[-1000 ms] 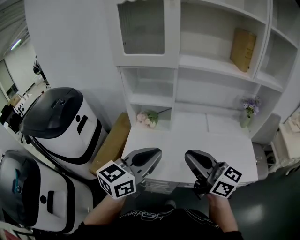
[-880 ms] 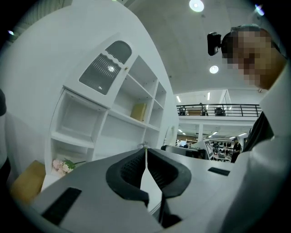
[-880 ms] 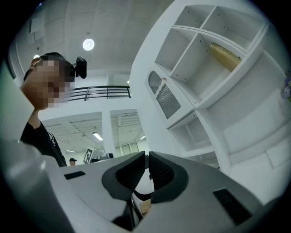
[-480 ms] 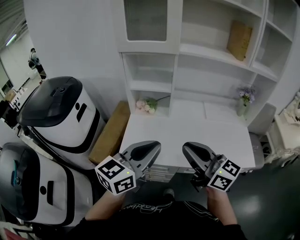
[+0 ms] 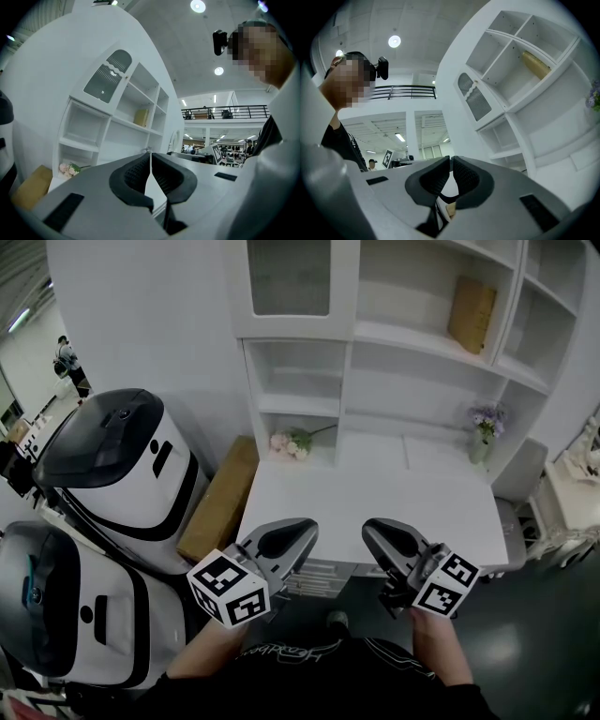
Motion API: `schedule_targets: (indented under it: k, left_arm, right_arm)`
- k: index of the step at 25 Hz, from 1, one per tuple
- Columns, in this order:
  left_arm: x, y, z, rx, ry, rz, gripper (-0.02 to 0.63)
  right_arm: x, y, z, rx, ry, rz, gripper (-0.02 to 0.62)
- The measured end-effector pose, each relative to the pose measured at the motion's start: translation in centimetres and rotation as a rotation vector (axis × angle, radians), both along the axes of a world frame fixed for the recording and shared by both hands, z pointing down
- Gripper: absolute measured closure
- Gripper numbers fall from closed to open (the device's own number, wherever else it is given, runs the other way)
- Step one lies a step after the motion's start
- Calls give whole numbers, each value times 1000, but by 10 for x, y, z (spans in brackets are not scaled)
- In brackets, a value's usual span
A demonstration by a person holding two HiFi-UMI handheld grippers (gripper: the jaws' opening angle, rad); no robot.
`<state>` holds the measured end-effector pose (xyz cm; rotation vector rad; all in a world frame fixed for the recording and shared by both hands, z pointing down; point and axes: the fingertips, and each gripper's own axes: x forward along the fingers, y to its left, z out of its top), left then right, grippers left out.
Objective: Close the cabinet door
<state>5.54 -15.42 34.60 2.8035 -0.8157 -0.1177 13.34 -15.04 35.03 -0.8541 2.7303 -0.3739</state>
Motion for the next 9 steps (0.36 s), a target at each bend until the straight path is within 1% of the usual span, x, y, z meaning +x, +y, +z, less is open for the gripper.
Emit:
schedule_targets:
  k: [9]
  left_arm:
    - [-6,7,2,2,-4,4,574]
  right_arm:
    - [-8,9,1,2,9,1,541]
